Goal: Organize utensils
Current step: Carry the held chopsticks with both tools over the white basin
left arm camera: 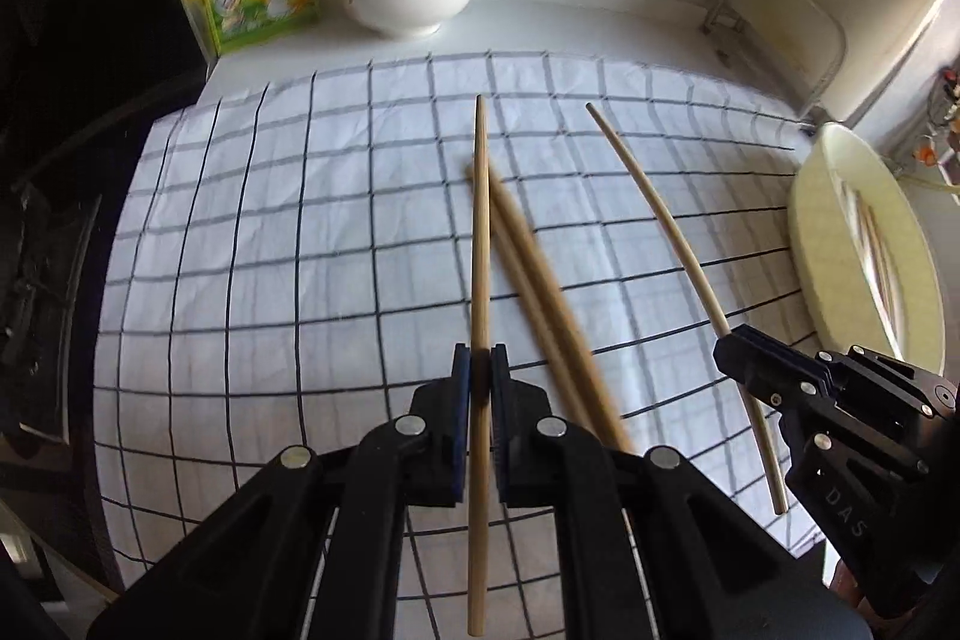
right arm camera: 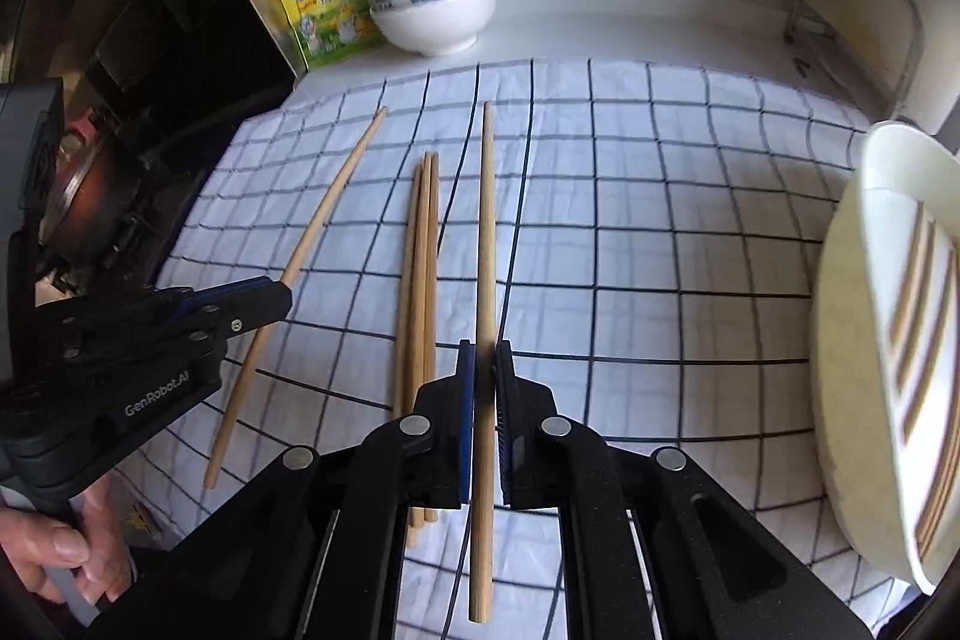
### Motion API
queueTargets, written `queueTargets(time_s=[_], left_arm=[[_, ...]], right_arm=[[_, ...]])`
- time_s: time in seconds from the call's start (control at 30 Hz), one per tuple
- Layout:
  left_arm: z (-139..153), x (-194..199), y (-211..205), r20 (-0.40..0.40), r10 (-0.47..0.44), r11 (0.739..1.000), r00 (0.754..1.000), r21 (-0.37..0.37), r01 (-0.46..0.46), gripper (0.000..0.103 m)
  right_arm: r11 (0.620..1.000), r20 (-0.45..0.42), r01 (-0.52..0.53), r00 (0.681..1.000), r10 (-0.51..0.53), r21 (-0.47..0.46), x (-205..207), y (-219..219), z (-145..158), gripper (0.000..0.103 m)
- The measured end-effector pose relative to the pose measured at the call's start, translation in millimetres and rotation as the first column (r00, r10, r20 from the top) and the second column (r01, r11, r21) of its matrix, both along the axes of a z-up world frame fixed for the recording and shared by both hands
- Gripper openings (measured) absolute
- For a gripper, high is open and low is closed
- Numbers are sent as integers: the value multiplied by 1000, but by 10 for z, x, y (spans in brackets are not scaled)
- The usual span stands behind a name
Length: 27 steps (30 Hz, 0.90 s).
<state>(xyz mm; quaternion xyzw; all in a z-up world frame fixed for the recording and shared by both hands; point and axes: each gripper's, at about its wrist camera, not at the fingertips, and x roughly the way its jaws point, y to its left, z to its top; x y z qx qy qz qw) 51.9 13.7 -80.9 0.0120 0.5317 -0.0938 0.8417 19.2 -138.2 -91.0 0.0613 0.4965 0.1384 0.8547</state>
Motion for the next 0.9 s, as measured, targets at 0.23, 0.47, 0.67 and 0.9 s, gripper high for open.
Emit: queueTargets(time_s=[0.23, 0.47, 0.67, 0.9], left_arm=[[455, 25, -579, 76, -153, 987, 985, -35, 156, 7], [704, 37, -1602, 128, -354, 929, 926, -64, 364, 7], [622, 50, -2504, 108, -490, 864, 865, -70, 498, 7], [382, 164, -3205, 45, -567, 821, 823, -47, 569, 7]], right_arm=[[992, 73, 124, 989, -126, 34, -188, -595, 454, 7], [941, 101, 337, 935, -339, 33, -424, -1577, 592, 7], [878, 64, 476, 876, -479, 47, -548, -2262, 420, 7], [829, 19, 556, 830, -557, 59, -511, -2748, 218, 7]])
